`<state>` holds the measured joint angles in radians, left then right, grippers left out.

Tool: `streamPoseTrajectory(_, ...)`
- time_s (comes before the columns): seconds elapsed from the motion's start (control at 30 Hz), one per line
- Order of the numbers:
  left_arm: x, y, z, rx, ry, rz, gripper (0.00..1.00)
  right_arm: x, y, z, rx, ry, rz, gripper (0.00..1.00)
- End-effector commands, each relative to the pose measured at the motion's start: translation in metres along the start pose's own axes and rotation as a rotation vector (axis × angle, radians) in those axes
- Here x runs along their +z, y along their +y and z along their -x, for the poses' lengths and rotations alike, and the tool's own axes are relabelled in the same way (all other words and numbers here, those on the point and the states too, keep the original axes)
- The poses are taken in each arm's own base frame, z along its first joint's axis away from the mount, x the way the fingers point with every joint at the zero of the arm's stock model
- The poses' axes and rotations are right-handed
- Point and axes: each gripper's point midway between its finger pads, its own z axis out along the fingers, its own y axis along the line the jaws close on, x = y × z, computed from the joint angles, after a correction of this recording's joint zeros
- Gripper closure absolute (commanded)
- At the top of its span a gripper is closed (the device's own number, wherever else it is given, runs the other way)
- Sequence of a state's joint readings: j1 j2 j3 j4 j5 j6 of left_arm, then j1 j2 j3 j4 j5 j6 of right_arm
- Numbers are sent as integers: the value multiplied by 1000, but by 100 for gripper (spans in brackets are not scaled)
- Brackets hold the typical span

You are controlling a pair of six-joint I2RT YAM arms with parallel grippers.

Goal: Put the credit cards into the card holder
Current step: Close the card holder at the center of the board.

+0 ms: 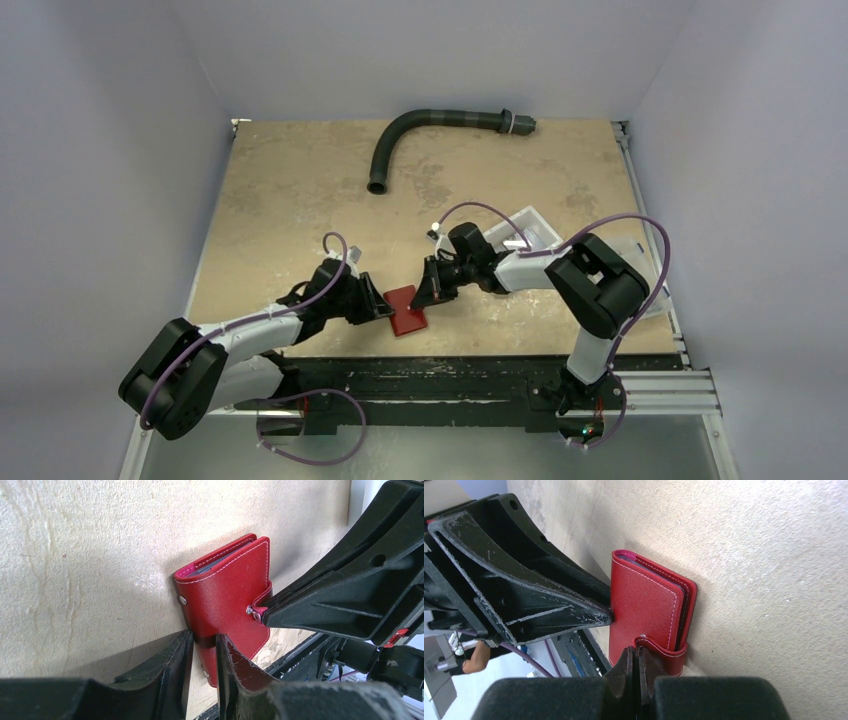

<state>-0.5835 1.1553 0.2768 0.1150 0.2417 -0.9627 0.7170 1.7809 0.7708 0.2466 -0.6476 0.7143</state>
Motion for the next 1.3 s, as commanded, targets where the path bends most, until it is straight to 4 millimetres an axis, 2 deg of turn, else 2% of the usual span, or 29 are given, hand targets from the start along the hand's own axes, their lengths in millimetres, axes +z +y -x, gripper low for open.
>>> streamPoseTrajectory(0.0, -1, -5, 2, -1, -15, -28, 74, -4, -19, 10, 44, -73, -89, 100)
streamPoseTrajectory(0.3, 1, -6, 2, -4, -15, -37, 74, -1, -22, 14, 65, -88, -98, 100)
streamPoseTrajectory(0.63, 0, -7, 2, -3, -15, -42, 73, 4, -27, 9, 173, -107, -88, 100)
streamPoseTrajectory(0.7, 0, -7, 2, -3, -15, -42, 74, 6, -29, 10, 159, -107, -96, 100)
streamPoseTrajectory(0.9, 1, -8, 3, 2, -17, -47, 73, 8, -35, -5, 66, -36, -157, 100)
streamPoseTrajectory(1.13, 4, -8, 2, 1, -9, -52, 74, 5, -34, -5, -35, 13, -208, 100)
streamPoseTrajectory(1.27, 6, -7, 1, 0, -3, -51, 78, 8, -33, -6, -90, 54, -242, 100)
